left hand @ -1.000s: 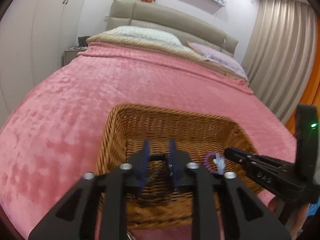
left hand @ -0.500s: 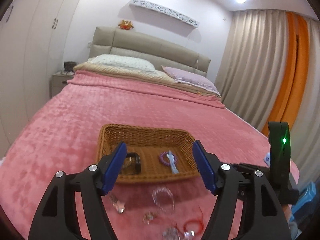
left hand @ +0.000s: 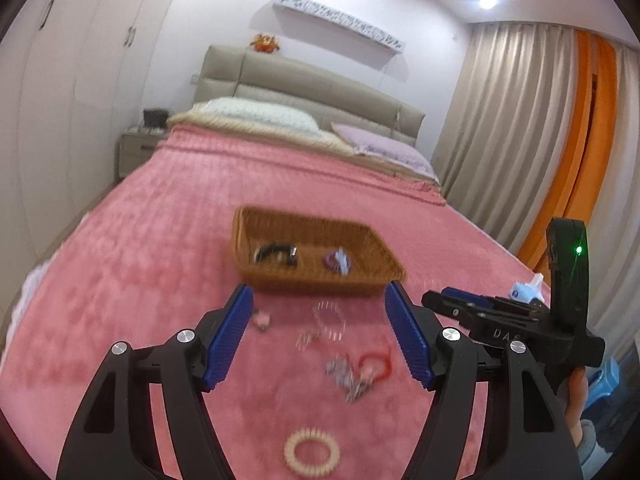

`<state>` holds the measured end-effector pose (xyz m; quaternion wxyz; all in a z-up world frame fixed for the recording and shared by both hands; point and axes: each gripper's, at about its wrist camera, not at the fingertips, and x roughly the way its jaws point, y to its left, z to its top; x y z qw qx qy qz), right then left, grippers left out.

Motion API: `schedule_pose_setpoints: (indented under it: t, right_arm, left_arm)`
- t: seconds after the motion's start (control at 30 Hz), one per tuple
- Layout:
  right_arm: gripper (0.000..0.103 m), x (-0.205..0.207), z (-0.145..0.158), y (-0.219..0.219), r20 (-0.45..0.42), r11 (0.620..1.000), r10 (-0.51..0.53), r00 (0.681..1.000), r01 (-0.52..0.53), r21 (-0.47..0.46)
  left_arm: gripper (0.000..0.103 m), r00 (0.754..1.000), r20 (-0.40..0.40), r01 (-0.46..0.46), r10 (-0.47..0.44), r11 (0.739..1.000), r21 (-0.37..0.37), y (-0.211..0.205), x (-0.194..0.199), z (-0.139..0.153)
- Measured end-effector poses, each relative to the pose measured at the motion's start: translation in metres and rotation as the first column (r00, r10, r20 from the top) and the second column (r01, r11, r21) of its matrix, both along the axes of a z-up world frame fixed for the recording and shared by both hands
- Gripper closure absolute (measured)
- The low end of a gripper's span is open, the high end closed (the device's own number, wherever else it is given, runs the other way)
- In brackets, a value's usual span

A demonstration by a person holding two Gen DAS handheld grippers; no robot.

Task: Organize jewelry
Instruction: 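Grasp the cream coil hair tie with left tool while right tool grasps pink hair clip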

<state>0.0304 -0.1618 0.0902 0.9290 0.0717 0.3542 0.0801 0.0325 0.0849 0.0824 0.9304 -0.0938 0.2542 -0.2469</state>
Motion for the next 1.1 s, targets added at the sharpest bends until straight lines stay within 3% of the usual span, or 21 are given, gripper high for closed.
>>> schedule_pose_setpoints:
  t: [0.23,0.37,0.5,0.8,0.93,1.1]
  right_arm:
    - [0.06,-0.017,-0.047,0.006,-0.117,0.999,0.012,0.993,-0.007,0.044]
    - [0.06,-0.018,-0.085,0.0,-0.229,0.987,0.036,0.973,0.002,0.163]
    - [0.066,-0.015,-0.109,0.004,-0.295,0.98,0.045,0.955,0.015,0.198]
    - [0.069,0.009,-0.12,0.004,-0.331,0.966,-0.037,0.943,0.119,0.23]
    - [0.079,0.017,-0.121,0.009,-0.321,0.976,-0.083,0.943,0.141,0.163]
    - [0.087,0.017,-0.121,0.018,-0.296,0.99,-0.053,0.954,0.088,0.106]
  left_arm:
    - [0.037,0.992,-0.127,0.014,-0.011,1.0,0.023,0.008,-0.02,-0.054]
    - [0.039,0.981,-0.194,0.033,-0.021,0.998,0.06,0.0,-0.022,-0.085]
    - [0.047,0.966,-0.258,0.058,-0.031,0.993,0.098,-0.009,-0.017,-0.113]
    - [0.053,0.956,-0.294,0.064,-0.02,0.988,0.139,-0.017,-0.011,-0.137]
    - [0.054,0.956,-0.293,0.063,-0.017,0.987,0.148,-0.018,-0.013,-0.137]
    - [0.062,0.957,-0.29,0.05,0.0,0.985,0.165,-0.02,-0.015,-0.136]
